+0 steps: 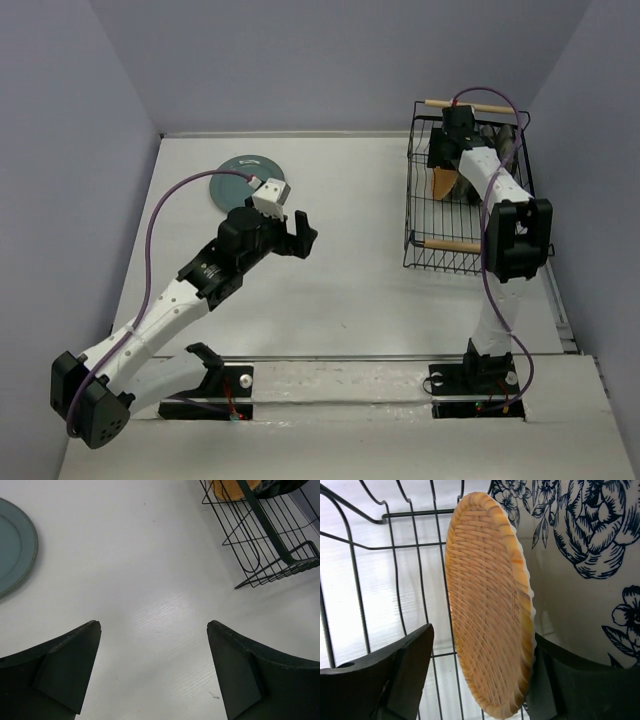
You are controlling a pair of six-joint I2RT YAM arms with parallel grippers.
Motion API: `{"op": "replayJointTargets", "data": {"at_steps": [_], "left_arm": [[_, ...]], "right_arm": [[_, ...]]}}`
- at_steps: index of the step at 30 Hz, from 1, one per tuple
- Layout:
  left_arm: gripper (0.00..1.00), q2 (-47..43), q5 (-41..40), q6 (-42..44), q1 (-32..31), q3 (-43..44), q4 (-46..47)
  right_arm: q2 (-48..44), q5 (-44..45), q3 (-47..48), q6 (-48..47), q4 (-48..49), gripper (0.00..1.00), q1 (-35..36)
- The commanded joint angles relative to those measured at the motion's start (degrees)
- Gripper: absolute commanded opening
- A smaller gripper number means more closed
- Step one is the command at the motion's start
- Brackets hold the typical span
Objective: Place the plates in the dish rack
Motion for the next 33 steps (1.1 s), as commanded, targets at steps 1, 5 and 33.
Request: {"op": "replayJointTargets", "data": {"at_steps": [1,5,33], "left_arm": [[0.99,1.51,-0.57,-2.97,3.27,2.78,1.34],[0.99,3.71,3.64,-6.48,8.98,2.52,1.43],[0.92,34.27,11.82,-40.06,47.04,-4.53,26.57]], "right_arm": [[-5.82,-4.21,2.39,-0.18,2.29,0.78,-0.16],[-10.91,-11.51,1.25,1.75,2.29,0.85,-0.16],[-49.5,-36.84,-30.13,13.8,18.11,0.92,14.86]]}}
